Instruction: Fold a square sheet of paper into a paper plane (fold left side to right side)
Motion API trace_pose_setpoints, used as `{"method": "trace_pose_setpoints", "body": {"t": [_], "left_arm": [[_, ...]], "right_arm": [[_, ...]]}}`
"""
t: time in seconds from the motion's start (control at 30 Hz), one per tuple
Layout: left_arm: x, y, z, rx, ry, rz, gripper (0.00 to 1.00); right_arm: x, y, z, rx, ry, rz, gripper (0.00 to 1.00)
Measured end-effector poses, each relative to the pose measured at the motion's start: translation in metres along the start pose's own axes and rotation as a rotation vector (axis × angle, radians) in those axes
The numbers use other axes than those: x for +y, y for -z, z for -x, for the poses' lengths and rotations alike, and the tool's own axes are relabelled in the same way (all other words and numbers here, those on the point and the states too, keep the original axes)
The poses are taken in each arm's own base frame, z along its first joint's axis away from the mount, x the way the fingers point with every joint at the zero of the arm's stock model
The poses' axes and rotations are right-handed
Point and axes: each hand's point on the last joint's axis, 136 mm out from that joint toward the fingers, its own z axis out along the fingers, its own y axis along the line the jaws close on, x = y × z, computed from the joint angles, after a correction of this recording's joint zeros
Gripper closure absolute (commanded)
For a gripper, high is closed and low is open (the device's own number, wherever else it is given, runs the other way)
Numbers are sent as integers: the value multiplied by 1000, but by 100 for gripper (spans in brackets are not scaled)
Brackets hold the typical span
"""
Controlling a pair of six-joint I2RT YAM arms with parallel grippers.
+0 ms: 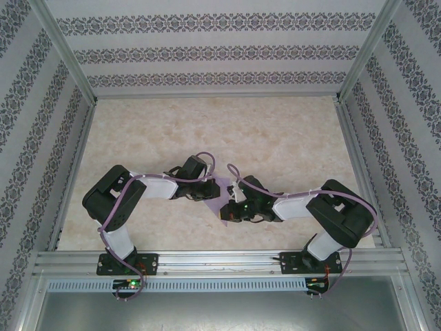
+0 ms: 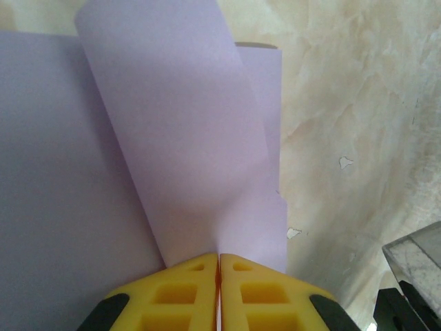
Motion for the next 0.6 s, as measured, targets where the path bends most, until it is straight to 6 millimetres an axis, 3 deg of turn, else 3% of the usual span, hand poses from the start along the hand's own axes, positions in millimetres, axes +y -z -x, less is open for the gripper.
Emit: {"method": "trace_pose_setpoints", "body": {"t": [0.6], "left_arm": [[0,0,0,0,0,0,90]], "right_arm": [[-4,0,-3,-1,-5,-15,100]]}}
